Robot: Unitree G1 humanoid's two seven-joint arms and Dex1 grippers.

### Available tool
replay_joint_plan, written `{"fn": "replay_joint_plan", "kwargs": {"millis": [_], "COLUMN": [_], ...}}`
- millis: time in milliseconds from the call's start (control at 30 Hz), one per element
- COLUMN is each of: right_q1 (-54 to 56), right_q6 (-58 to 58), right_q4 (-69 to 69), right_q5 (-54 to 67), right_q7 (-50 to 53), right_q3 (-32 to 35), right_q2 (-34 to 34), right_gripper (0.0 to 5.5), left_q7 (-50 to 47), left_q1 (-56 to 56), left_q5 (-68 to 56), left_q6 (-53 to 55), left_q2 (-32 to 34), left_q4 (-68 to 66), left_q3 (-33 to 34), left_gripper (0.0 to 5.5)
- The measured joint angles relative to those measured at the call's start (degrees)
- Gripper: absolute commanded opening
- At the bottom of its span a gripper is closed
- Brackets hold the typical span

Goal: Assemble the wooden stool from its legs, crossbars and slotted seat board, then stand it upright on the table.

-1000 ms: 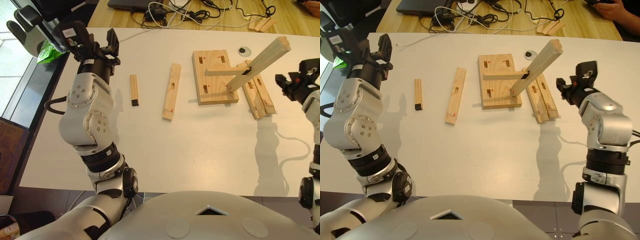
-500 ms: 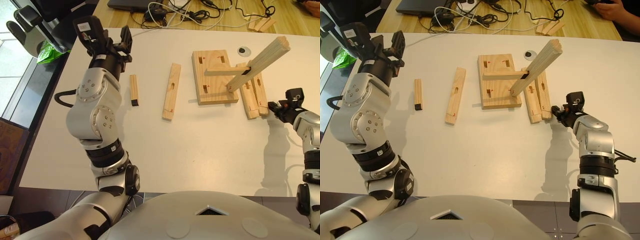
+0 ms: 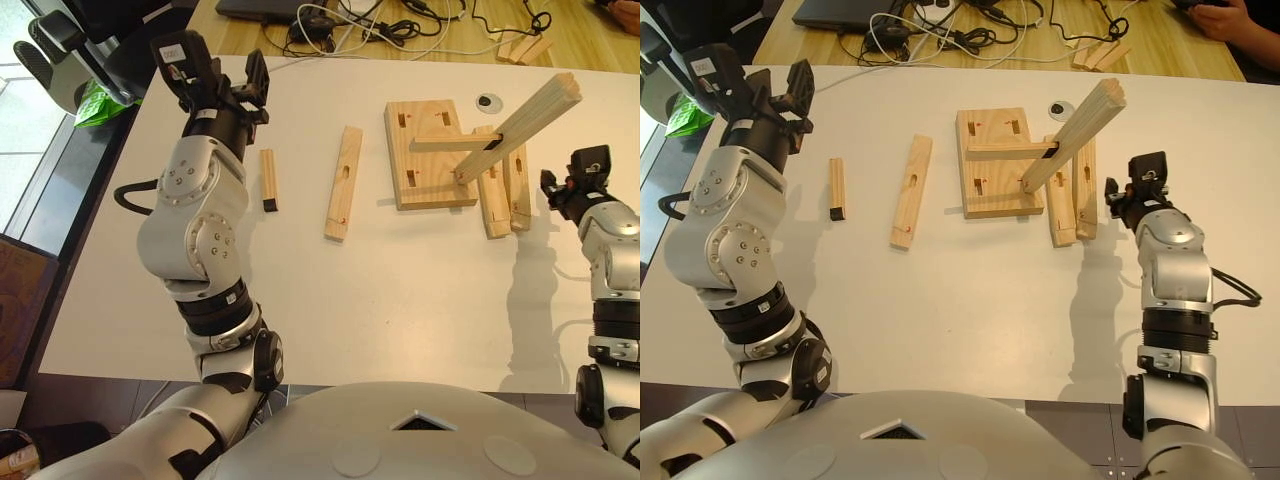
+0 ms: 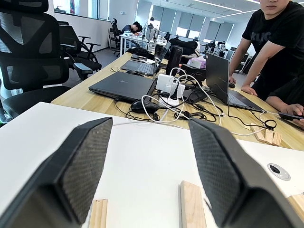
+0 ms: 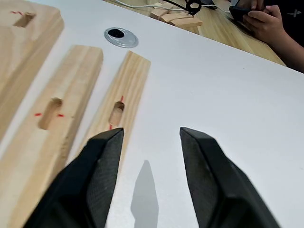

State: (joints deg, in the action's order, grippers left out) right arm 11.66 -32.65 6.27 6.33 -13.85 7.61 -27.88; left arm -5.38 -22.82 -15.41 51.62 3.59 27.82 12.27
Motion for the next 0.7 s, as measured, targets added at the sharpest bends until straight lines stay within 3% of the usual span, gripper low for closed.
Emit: {"fn": "replay_joint_plan", "kwargs": {"millis": [133, 500, 700], "right_q1": [-0.1, -0.1, 1.6], "right_q6": [-1.2, -3.2, -7.1], "right_q4": [-1.3, -0.6, 3.9], "right_q5": [-0.1, -0.3, 2.5], "right_q7": [0.7, 0.9, -1.1], "right_q3": [-0.9, -1.6, 2.2], "right_q2": [2.2, 4.2, 3.9], "right_gripper": [3.28, 3.28, 3.28], "left_q7": [-0.3, -0.5, -0.9], "left_q1": [0.0, 0.4, 0.4], "left_q5": [0.0, 0.0, 0.0], "left_q6": [0.0, 0.0, 0.0], "left_q2": [-0.3, -0.9, -1.5], "left_q4": [0.2, 0.3, 0.6], "left_q3": [-0.1, -0.4, -1.0], "left_gripper": [3.0, 3.0, 3.0]}}
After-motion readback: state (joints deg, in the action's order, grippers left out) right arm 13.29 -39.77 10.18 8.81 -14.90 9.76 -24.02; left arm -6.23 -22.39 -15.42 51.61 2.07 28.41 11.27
